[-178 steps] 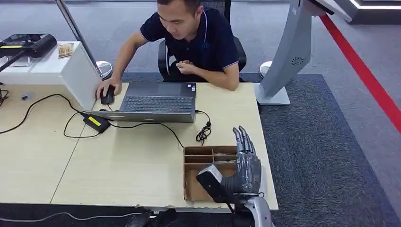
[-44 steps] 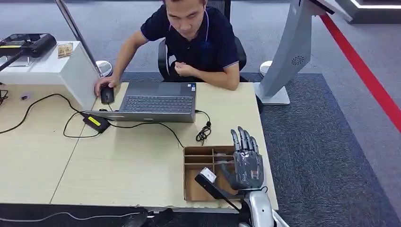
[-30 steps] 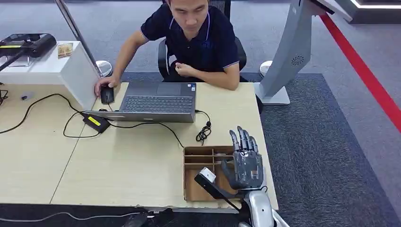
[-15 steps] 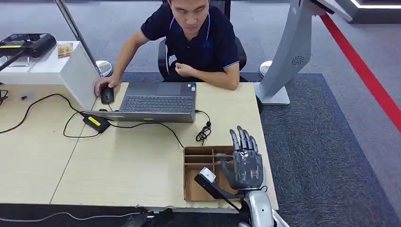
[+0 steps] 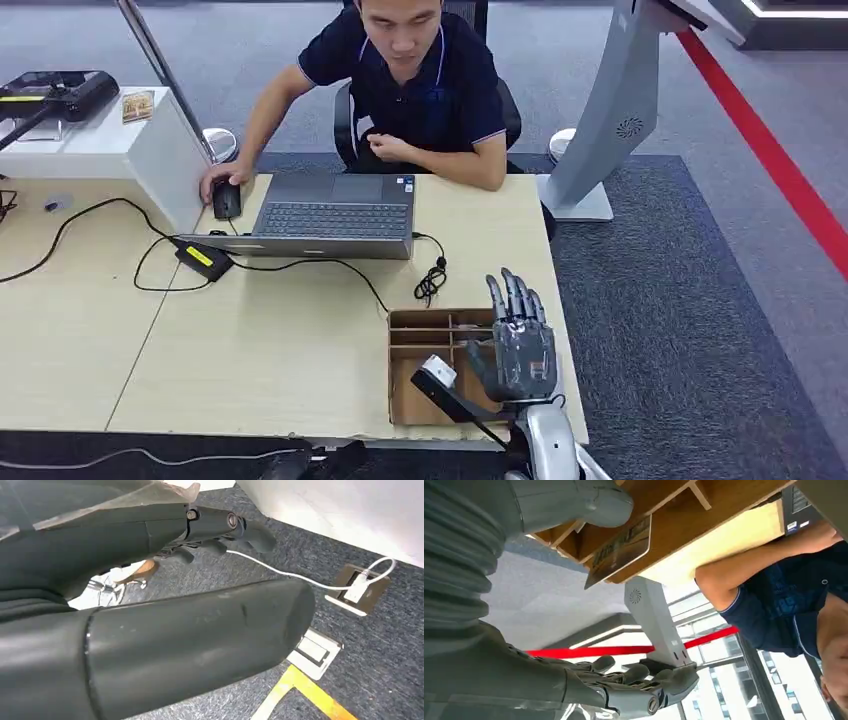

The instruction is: Pass the card to the sensor for recognition and then transmit it.

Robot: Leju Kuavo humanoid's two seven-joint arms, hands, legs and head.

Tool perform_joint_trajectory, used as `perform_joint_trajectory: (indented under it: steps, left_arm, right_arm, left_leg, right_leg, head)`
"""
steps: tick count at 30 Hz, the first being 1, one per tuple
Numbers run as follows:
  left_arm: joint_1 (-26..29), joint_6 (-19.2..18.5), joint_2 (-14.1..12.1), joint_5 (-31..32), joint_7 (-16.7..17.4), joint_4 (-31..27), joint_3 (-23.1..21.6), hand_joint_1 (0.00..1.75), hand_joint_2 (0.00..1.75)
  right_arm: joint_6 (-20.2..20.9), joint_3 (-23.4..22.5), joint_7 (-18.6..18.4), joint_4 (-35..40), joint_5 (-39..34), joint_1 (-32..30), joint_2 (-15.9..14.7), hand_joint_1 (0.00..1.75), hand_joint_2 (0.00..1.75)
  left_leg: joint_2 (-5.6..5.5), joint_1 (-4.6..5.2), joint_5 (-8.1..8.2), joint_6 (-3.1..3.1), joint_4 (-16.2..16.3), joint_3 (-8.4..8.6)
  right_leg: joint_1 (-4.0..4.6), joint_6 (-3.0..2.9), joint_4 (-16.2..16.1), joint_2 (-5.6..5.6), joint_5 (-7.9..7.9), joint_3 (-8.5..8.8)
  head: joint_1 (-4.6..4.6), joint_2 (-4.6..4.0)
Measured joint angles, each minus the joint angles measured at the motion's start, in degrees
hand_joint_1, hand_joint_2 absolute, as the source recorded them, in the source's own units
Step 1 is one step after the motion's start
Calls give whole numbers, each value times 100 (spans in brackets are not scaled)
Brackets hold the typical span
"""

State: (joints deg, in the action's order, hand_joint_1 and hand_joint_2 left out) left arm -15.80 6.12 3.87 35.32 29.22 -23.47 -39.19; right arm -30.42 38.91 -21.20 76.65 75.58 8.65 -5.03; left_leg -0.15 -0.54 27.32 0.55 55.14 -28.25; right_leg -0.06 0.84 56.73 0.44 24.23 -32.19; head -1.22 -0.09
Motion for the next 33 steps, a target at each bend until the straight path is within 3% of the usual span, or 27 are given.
perform_joint_trajectory:
  steps: [12,20,33]
  left_arm:
    - [2,0,-9,-2,4,0,0,0,0]
    - [5,0,-13,-2,4,0,4,0,0]
    - [11,2,-28,-15,4,0,4,0,0]
  right_arm:
    - [-2,-2,0,-28,-85,-34,-28,40,175]
    - [-4,-2,-4,-79,-85,-54,-59,37,175]
    - [-7,-2,-7,-116,-92,-65,-83,59,175]
  left_leg:
    - [0,0,0,0,0,-1]
    - [0,0,1,0,0,-1]
    - [0,0,1,0,0,-1]
  right_leg:
    - [0,0,0,0,0,0]
    - [0,0,0,0,0,-1]
    - [0,0,0,0,0,-1]
  head:
    - [0,0]
    - [0,0]
    - [0,0]
